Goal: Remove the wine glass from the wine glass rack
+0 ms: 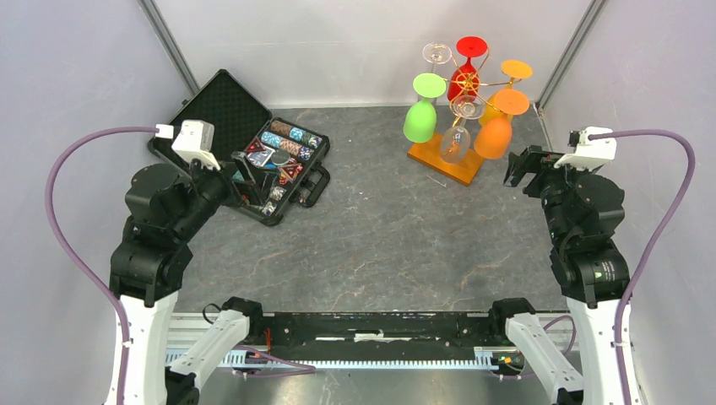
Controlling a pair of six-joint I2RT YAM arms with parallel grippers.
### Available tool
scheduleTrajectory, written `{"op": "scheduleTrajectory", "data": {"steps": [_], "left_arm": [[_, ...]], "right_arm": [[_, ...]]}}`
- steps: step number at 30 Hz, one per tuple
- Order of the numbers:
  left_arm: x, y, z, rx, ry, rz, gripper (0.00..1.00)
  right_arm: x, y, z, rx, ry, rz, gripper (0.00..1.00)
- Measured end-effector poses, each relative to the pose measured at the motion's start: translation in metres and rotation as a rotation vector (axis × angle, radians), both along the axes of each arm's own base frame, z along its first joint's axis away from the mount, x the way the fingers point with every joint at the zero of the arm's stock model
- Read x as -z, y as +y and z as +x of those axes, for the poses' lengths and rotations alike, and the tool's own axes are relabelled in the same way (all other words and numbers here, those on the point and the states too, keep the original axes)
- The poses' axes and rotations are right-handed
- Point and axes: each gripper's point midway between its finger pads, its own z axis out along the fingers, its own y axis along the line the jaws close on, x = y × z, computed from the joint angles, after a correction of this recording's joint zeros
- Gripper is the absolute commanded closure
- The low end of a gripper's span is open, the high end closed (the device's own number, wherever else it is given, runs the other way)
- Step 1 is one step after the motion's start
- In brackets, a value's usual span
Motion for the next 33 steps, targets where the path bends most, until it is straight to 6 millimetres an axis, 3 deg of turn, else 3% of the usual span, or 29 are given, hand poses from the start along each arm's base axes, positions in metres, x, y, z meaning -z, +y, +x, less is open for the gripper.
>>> {"op": "scheduleTrajectory", "data": {"steps": [9,14,19,29,33], "left_arm": [[-0.002,-0.023,-0.019,0.142,0.002,-0.057,0.0],[0.0,-0.032,-0.022,0.185,0.023,-0.096,0.0],[0.006,-0.032,-0.02,0.177,0.045,-0.102,0.0],[0.014,-0.015,-0.02,0.08,0.031,-0.083,0.0],[0.016,-0.011,-0.019,0.053,0.028,-0.078,0.0]], "right_arm": [[-0.001,0.054,0.007,-0.274,-0.07,0.127,0.07],[-0.007,0.07,0.005,-0.357,-0.088,0.158,0.02],[-0.011,0.064,0.004,-0.335,-0.111,0.121,0.02],[-0.004,0.025,0.015,-0.125,-0.084,0.047,0.02],[-0.004,0.019,0.029,-0.079,-0.039,0.04,0.02]]}}
